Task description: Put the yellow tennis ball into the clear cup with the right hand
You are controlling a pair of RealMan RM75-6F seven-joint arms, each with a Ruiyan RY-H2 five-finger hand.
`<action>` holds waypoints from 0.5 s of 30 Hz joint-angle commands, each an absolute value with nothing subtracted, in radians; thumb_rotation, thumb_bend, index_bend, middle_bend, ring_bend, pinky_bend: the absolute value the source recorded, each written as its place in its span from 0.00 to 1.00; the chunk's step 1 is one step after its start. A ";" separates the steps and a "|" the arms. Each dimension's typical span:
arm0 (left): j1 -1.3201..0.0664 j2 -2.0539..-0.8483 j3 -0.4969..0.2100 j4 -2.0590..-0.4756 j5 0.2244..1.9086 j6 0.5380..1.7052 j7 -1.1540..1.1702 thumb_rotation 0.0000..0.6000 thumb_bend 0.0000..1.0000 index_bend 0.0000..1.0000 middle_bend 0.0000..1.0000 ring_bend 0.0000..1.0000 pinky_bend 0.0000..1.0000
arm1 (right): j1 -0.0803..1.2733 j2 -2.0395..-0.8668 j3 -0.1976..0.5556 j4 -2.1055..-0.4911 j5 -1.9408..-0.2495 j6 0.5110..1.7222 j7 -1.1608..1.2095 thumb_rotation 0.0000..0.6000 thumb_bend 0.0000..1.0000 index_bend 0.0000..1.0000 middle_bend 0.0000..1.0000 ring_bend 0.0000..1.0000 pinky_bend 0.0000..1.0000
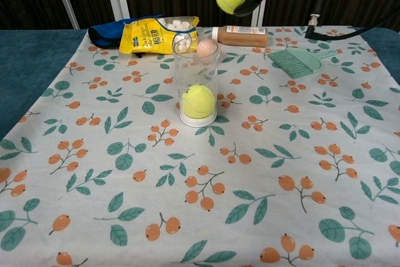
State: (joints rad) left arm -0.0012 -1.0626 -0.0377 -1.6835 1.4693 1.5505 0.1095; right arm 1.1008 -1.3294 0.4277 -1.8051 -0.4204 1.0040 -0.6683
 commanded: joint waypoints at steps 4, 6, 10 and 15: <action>-0.004 -1.060 -0.040 -1.681 1.465 1.544 0.101 1.00 0.00 0.14 0.00 0.00 0.06 | 1.166 -1.419 0.419 -1.777 -0.396 1.041 -0.686 1.00 0.34 0.50 0.42 0.45 0.11; -0.004 -1.059 -0.040 -1.679 1.464 1.544 0.097 1.00 0.00 0.14 0.00 0.00 0.06 | 1.179 -1.438 0.414 -1.765 -0.388 1.044 -0.689 1.00 0.34 0.50 0.42 0.44 0.11; -0.004 -1.056 -0.043 -1.678 1.458 1.543 0.087 1.00 0.00 0.14 0.00 0.00 0.06 | 1.198 -1.470 0.408 -1.745 -0.381 1.047 -0.685 1.00 0.34 0.49 0.41 0.42 0.11; -0.003 -1.053 -0.046 -1.675 1.457 1.546 0.075 1.00 0.00 0.14 0.00 0.00 0.06 | 1.208 -1.488 0.395 -1.731 -0.380 1.042 -0.677 1.00 0.34 0.45 0.37 0.35 0.09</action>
State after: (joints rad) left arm -0.0033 -1.0537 -0.0458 -1.6758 1.4576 1.5461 0.0761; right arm 1.2059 -1.4853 0.3973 -1.7335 -0.3817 1.0441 -0.6787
